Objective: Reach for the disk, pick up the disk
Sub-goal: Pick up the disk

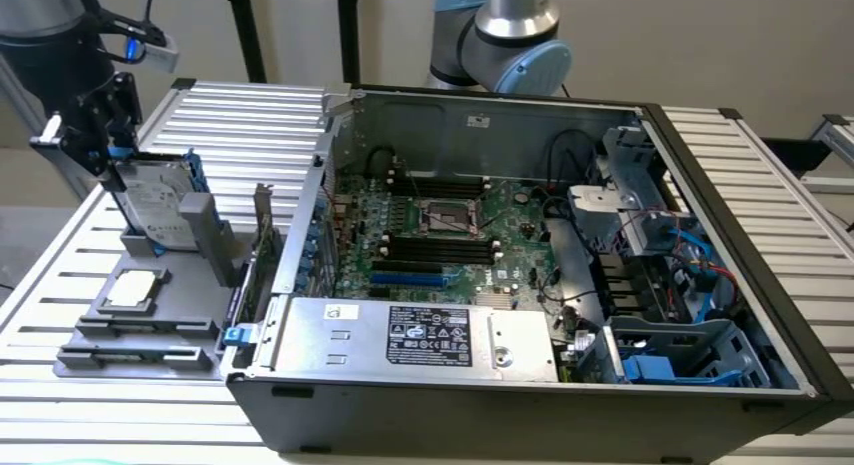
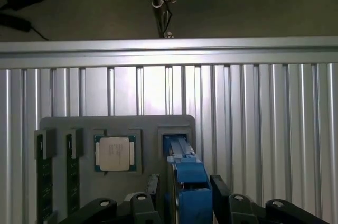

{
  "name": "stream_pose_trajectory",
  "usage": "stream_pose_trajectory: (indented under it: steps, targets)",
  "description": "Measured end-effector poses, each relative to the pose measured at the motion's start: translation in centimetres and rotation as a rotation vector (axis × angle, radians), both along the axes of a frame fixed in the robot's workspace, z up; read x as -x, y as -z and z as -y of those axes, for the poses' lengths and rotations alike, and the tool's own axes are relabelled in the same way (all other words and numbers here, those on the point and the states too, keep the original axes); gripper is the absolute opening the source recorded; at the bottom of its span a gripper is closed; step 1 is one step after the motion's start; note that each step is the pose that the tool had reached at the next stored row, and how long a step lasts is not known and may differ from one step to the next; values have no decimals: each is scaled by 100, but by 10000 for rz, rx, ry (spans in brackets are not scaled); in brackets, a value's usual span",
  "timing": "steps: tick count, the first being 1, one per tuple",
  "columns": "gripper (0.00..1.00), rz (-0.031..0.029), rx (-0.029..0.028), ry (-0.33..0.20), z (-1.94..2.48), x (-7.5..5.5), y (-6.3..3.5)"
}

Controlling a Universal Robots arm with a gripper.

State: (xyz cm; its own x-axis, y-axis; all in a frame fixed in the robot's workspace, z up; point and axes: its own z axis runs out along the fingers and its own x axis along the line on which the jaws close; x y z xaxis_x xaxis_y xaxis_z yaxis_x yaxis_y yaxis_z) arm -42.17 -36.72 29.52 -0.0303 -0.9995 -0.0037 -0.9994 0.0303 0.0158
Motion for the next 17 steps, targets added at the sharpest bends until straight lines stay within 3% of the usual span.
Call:
stream_pose_trajectory:
  steps: [2,3,10,11,17]
  targets:
    - [49,1,0,-9,0,1,1]
    - [42,2,-1,-14,0,1,2]
    - [39,2,1,-44,0,3,2]
    - [33,3,0,-51,0,3,2]
    - [33,17,2,-82,0,6,11]
